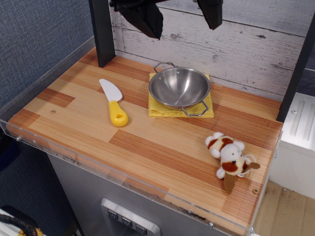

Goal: Move animal into bowl

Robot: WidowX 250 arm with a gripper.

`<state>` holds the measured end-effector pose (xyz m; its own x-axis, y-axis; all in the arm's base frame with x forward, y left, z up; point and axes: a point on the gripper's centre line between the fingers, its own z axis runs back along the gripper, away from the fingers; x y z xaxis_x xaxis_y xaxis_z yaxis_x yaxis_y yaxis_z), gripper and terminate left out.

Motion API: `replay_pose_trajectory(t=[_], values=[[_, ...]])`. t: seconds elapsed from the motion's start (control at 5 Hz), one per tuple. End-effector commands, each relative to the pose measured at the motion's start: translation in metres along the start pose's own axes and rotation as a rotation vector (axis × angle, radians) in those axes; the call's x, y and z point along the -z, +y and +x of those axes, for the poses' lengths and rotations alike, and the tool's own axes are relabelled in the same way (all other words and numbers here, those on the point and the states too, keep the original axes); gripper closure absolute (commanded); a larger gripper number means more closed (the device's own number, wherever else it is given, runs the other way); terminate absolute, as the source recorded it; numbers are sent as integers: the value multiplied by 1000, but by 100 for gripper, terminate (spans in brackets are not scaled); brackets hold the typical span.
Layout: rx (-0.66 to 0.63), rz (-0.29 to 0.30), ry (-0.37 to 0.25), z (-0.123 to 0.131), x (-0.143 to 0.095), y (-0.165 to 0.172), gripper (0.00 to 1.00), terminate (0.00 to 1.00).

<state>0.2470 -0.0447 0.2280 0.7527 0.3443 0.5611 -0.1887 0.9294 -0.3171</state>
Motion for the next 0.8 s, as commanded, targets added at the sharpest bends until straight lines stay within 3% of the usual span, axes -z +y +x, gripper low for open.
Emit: replay_pose_trajectory(t=[0.0, 0.2, 0.6], values=[[0, 0, 0, 0, 0, 0, 0, 0], [-230, 83, -85, 8, -6, 7, 0, 0], [-551, 177, -109, -7, 18, 6, 0, 0]])
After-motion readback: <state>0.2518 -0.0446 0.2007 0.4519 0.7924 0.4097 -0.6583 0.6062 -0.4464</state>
